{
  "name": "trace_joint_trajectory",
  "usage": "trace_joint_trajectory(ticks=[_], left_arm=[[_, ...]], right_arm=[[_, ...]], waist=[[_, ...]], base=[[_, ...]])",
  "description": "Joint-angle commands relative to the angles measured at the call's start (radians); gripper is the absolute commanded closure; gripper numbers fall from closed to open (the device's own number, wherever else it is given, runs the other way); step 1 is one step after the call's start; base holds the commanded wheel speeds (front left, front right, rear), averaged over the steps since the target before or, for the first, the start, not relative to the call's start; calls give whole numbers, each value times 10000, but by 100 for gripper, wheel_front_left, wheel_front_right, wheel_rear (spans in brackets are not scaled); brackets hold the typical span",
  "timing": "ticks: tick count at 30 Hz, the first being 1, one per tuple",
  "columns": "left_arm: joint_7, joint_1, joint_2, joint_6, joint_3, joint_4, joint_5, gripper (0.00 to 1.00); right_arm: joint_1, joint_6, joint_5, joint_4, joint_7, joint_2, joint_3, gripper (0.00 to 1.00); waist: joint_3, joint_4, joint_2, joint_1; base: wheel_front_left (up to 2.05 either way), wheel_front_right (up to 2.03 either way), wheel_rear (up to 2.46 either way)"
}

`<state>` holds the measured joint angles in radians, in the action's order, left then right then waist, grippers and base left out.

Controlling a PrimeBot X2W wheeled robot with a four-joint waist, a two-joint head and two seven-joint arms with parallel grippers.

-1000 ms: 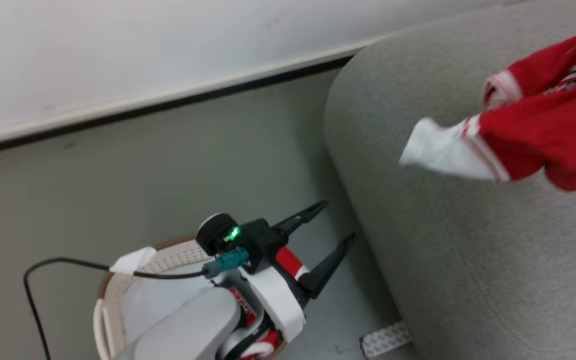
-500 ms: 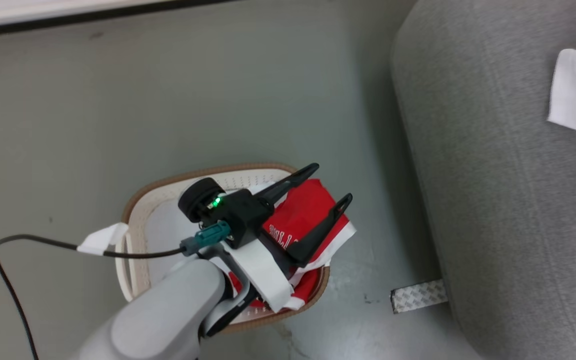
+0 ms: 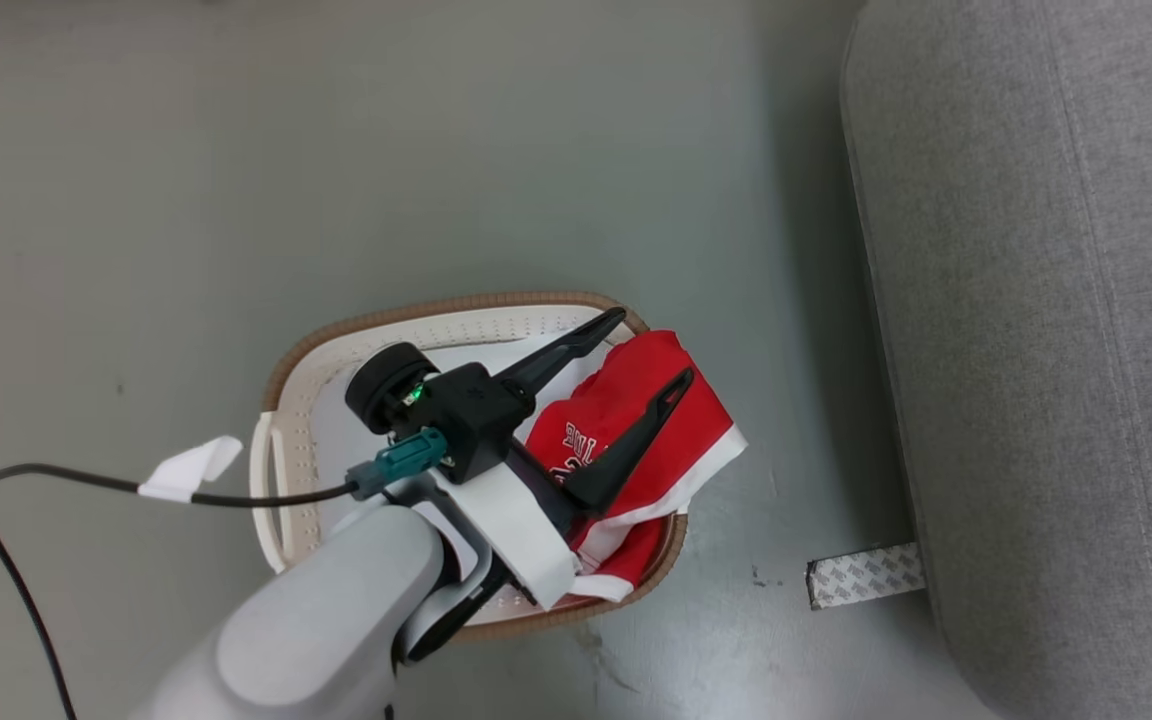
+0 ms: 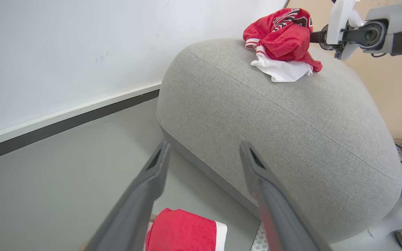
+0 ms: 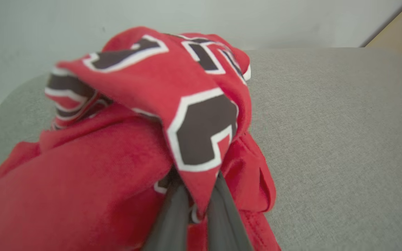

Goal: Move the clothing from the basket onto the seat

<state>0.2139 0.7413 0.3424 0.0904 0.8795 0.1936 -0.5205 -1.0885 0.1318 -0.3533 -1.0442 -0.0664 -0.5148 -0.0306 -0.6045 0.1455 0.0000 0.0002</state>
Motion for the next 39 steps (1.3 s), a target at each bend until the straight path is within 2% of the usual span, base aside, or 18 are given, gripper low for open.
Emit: trace_joint_trajectory(ticks=[1,3,4,5,6,7,14,20,26,34,39], left_arm=[[80,17,18,7,-26,46,-80,0],[93,-40,14,12,-23,114,-132,0],[109,-76,8,7,-18,147,-149,0],[113,-105,-2,-7,-17,168,-172,0],[125,-140,-17,-30,-11,198,-197,0],[143,-169,-34,-28,-7,226,-219,0],[305,-476,-208,-99,-87,570,-412,0],[429,-962,-341,-341,-500,901,-755,0],[509,-1454,-349,-728,-1117,1160,-1019,0],[503,-2539,-275,-1142,-2306,1191,-1186,0],[505,-3721,-191,-1481,-3475,842,-1145,0]], right_arm=[[-114,-22,22,-111,-23,-1,48,91],[-182,-22,-4,-198,-77,-17,136,84],[-188,-22,-22,-243,-60,-6,193,73],[-186,-22,-59,-275,-35,27,246,51],[-165,-22,-92,-311,-12,76,301,15],[-133,-22,-130,-349,-18,90,355,0],[399,-22,-418,-207,-111,-5,1216,0],[985,-22,-958,494,-173,-344,2163,0],[1580,-22,-1802,1846,-26,-666,3186,0],[3341,-22,-2850,4254,737,-1007,3690,0],[4757,-22,-2723,5647,1280,-639,3514,0]], waist=[[73,11,0,-2],[172,25,0,-2],[245,34,0,-2],[321,48,0,-2],[416,62,0,-2],[518,69,0,-2],[1727,91,0,-2],[3229,20,0,-2],[4463,-164,0,-2],[5807,-706,0,-2],[6191,-812,0,-2]], base=[[0,0,0],[0,0,0],[0,0,0],[0,0,0],[0,0,0],[0,0,0],[0,0,0],[0,0,0],[0,0,0],[0,0,0],[0,0,0]])
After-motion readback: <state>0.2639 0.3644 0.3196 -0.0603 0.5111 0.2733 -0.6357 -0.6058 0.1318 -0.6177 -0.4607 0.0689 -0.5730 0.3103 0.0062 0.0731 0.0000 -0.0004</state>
